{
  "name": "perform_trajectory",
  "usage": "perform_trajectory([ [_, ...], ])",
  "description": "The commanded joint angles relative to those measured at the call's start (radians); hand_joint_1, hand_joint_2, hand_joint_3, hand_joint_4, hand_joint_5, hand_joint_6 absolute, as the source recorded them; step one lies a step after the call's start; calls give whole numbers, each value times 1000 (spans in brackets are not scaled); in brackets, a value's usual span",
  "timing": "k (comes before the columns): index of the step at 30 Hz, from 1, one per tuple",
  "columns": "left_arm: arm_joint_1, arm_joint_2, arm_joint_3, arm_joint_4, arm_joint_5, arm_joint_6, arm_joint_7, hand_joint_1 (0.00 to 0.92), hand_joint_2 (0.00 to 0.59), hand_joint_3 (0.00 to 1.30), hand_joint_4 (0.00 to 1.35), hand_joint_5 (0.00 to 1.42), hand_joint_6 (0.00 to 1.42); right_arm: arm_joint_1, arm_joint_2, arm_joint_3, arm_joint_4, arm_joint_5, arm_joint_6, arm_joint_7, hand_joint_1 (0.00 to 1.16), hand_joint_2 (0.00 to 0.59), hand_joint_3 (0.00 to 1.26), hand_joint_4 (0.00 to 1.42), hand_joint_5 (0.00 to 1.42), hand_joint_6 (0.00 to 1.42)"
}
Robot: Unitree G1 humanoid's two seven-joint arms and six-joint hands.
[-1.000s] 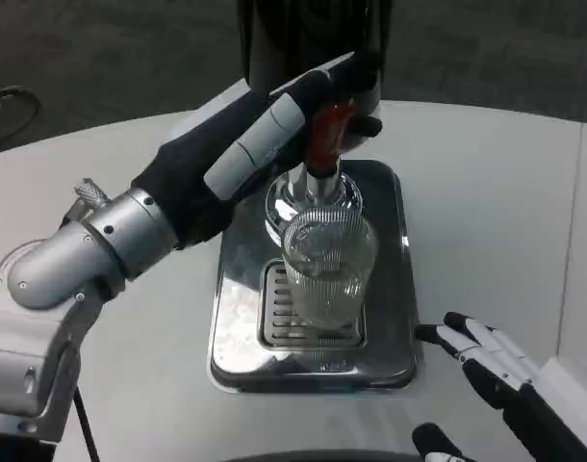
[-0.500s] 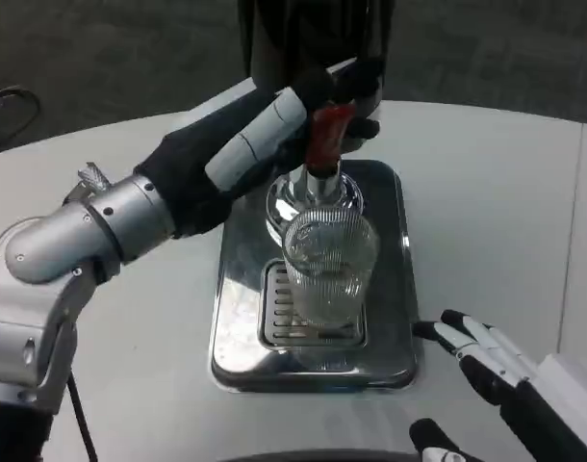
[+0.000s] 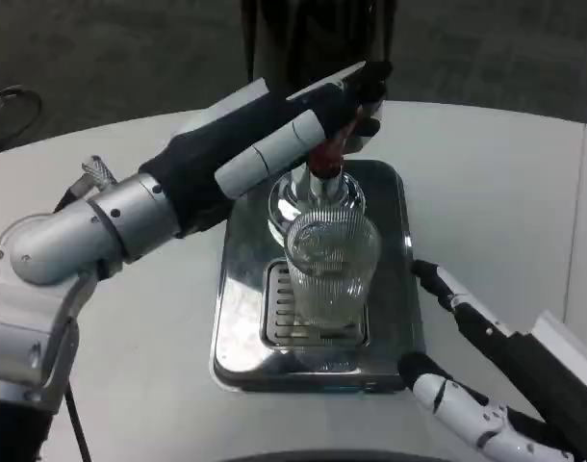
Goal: Grasp the cup under the faucet to collect the drink, then remove the cup.
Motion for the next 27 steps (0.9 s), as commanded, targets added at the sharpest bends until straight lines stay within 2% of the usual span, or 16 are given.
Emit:
perform_trajectory([
  [1, 15, 16, -37, 20, 56, -28, -7, 0, 54, 41, 0, 101, 53, -56, -4, 39, 24, 27, 85, -14, 327, 335, 0, 0, 0, 0],
  [5, 19, 23, -42, 29, 69, -53, -2, 0, 51, 42, 0, 99, 48, -97, -14, 87, 44, 12, 128, -38, 407, 312, 0, 0, 0, 0],
  [10, 19, 37, -50, 46, 83, -85, -8, 0, 52, 48, 0, 98, 44, -117, -5, 110, 70, 0, 135, -94, 506, 277, 0, 0, 0, 0],
  [17, 23, 51, -58, 67, 99, -132, -11, 0, 54, 49, 0, 98, 41, -159, -13, 133, 107, 0, 172, -115, 583, 267, 0, 0, 0, 1],
  [19, 24, 53, -60, 74, 100, -140, -14, 0, 55, 52, 0, 98, 41, -148, 4, 120, 131, 22, 154, -141, 588, 269, 0, 0, 0, 1],
  [21, 26, 55, -64, 82, 102, -150, -17, 0, 57, 54, 0, 98, 41, -141, 4, 113, 155, 30, 143, -163, 589, 269, 0, 0, 0, 1],
  [27, 37, 70, -78, 79, 121, -184, -17, 0, 59, 58, 0, 98, 44, -127, 10, 138, 167, 10, 97, -242, 593, 269, 0, 0, 0, 10],
])
